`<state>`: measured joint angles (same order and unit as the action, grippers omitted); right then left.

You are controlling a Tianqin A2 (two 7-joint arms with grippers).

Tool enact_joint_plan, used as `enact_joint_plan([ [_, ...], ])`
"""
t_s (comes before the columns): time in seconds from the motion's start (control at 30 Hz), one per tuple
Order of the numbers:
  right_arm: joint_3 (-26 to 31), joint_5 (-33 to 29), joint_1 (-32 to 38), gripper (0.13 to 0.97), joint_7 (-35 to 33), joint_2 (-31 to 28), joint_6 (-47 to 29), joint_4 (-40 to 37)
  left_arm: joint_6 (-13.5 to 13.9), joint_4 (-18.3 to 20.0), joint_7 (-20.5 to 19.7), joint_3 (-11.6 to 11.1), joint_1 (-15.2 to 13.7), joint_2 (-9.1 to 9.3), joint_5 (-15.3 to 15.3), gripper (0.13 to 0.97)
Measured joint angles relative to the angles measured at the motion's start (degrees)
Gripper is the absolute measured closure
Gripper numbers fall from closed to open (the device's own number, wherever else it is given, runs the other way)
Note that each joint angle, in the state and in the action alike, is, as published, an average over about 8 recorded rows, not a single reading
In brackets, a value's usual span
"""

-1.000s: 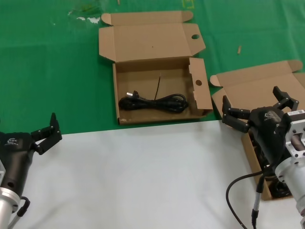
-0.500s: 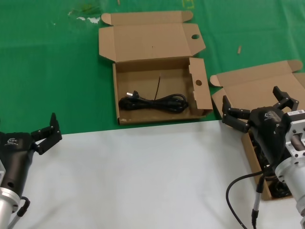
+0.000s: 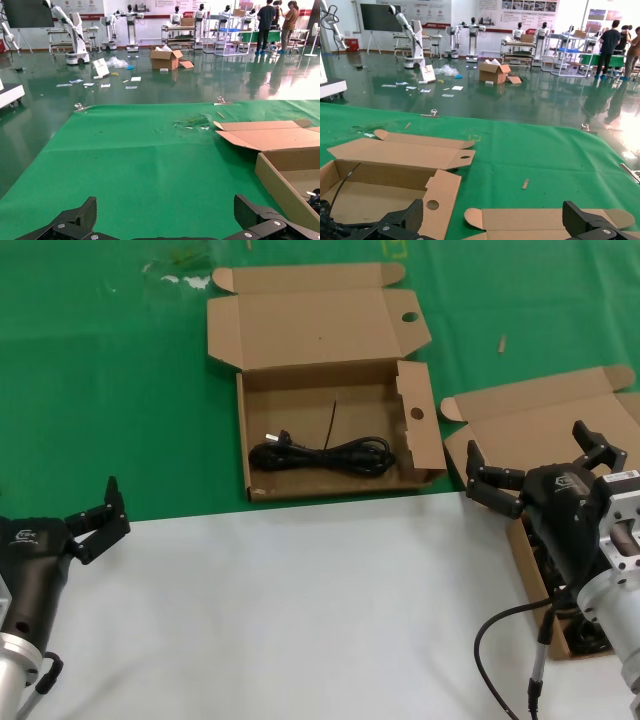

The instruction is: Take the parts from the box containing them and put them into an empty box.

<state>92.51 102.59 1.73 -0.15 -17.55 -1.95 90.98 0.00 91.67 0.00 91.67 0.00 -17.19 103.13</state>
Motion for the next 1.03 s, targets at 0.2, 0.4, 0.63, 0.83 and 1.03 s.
enact_joint_plan([
  [0.2,0.00,0.00,0.00,0.129,0.00,0.00,0.00,0.00,0.00,0.00,0.00,0.00,0.00,0.00,0.00,0.132],
  [0.4,0.00,0.00,0.00,0.129,0.00,0.00,0.00,0.00,0.00,0.00,0.00,0.00,0.00,0.00,0.00,0.132],
  [0.63,0.00,0.00,0.00,0.129,0.00,0.00,0.00,0.00,0.00,0.00,0.00,0.00,0.00,0.00,0.00,0.132],
  [0.83,0.00,0.00,0.00,0.129,0.00,0.00,0.00,0.00,0.00,0.00,0.00,0.00,0.00,0.00,0.00,0.132],
  [1.03,0.00,0.00,0.00,0.129,0.00,0.00,0.00,0.00,0.00,0.00,0.00,0.00,0.00,0.00,0.00,0.132],
])
